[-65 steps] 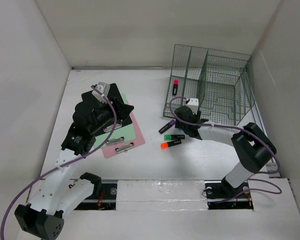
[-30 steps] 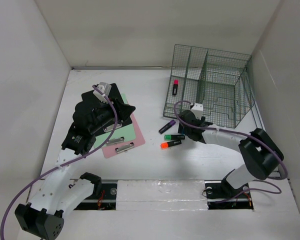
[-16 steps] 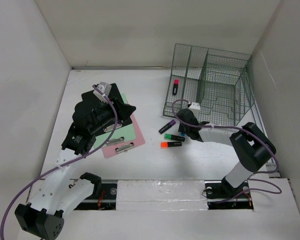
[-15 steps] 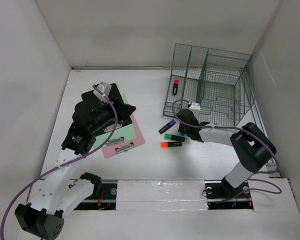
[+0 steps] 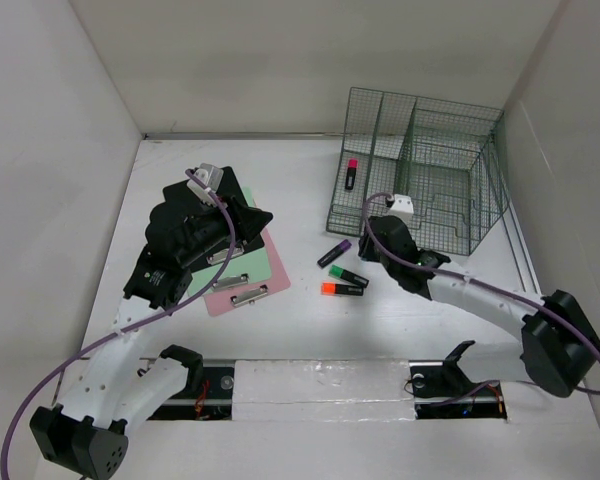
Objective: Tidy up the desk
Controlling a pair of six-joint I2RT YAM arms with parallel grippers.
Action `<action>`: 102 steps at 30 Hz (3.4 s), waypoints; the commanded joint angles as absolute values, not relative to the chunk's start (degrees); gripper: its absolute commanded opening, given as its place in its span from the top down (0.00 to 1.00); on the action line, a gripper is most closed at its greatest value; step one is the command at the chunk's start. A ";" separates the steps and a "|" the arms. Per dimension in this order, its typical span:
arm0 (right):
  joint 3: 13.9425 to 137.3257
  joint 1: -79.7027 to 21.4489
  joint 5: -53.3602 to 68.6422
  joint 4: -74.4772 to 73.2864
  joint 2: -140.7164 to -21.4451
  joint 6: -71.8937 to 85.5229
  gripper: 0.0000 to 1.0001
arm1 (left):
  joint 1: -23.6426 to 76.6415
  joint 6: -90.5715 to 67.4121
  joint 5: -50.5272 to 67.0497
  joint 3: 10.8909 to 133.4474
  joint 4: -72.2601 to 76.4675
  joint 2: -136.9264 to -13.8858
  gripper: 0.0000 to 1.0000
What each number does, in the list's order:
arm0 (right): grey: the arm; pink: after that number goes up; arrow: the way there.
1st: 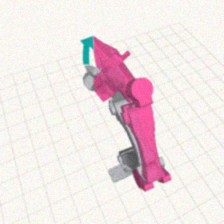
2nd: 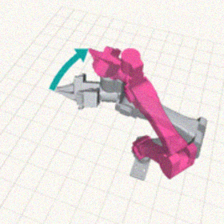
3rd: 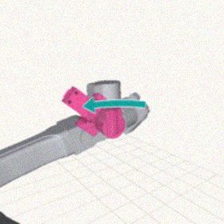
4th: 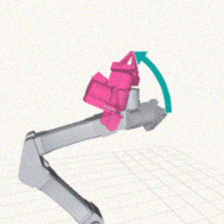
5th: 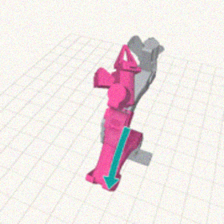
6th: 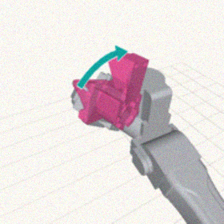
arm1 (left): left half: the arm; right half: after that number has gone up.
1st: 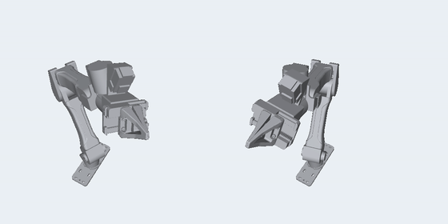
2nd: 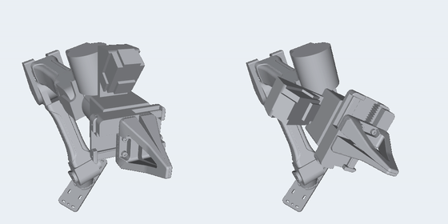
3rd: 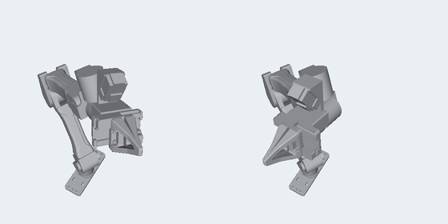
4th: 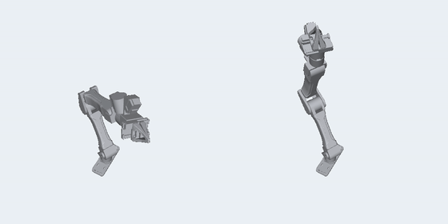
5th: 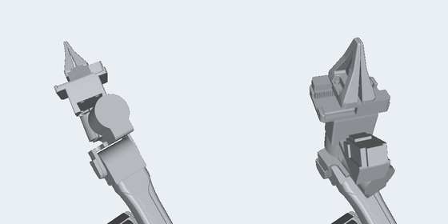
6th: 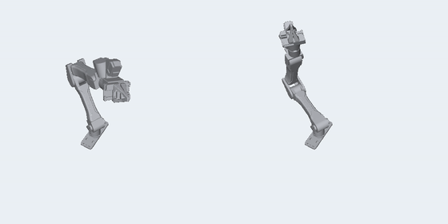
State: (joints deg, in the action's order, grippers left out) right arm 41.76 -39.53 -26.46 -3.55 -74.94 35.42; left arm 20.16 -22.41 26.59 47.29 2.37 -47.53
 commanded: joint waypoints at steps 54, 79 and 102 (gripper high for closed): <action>51.67 -42.54 -16.08 5.71 -94.82 24.34 0.23 | 20.04 -21.53 27.25 49.39 3.96 -47.81 0.66; 51.42 -44.47 -20.93 8.86 -97.84 28.57 0.95 | 20.04 -21.80 24.96 49.22 3.34 -46.41 0.66; 82.27 -28.92 -20.74 1.49 -99.40 10.20 0.76 | 20.04 -21.53 24.08 49.22 3.08 -45.00 0.58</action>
